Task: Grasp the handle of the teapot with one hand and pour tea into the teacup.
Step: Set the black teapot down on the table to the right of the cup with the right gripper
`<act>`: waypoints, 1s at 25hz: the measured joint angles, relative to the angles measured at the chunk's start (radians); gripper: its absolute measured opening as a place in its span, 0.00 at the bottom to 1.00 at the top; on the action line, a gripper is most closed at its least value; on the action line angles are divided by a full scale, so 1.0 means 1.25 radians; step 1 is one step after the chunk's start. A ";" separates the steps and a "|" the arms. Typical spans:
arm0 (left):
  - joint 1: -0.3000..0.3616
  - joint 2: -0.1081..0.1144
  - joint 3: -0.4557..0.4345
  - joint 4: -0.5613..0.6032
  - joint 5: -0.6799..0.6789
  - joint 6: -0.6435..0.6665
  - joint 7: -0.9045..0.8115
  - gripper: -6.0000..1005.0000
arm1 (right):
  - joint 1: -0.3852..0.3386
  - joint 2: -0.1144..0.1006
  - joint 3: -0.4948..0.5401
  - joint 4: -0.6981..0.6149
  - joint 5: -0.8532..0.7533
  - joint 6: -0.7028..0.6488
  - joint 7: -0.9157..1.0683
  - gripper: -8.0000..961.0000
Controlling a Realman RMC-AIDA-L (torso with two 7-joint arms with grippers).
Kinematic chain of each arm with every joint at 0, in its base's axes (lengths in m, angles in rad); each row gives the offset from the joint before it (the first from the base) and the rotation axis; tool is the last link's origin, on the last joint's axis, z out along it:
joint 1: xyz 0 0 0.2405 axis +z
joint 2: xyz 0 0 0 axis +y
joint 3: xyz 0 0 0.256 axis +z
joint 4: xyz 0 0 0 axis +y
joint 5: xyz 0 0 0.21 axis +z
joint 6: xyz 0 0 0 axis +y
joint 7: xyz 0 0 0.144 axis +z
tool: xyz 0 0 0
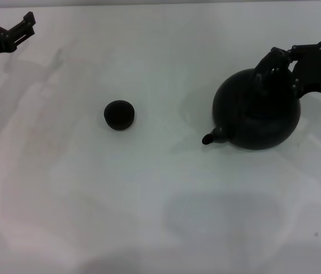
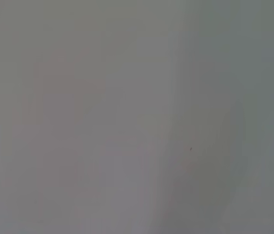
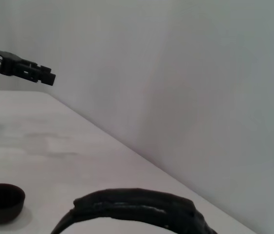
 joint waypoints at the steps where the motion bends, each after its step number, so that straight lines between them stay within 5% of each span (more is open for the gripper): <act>1: 0.000 0.000 0.000 0.000 0.000 0.000 0.000 0.89 | 0.000 0.000 0.000 0.000 0.000 -0.003 0.000 0.12; 17: -0.003 -0.001 0.000 -0.001 0.000 -0.004 0.000 0.89 | 0.003 0.000 0.000 0.017 -0.003 -0.027 -0.019 0.15; 25: -0.003 -0.001 0.001 -0.001 0.000 -0.005 -0.002 0.89 | 0.008 0.000 0.004 0.031 -0.001 -0.033 -0.019 0.28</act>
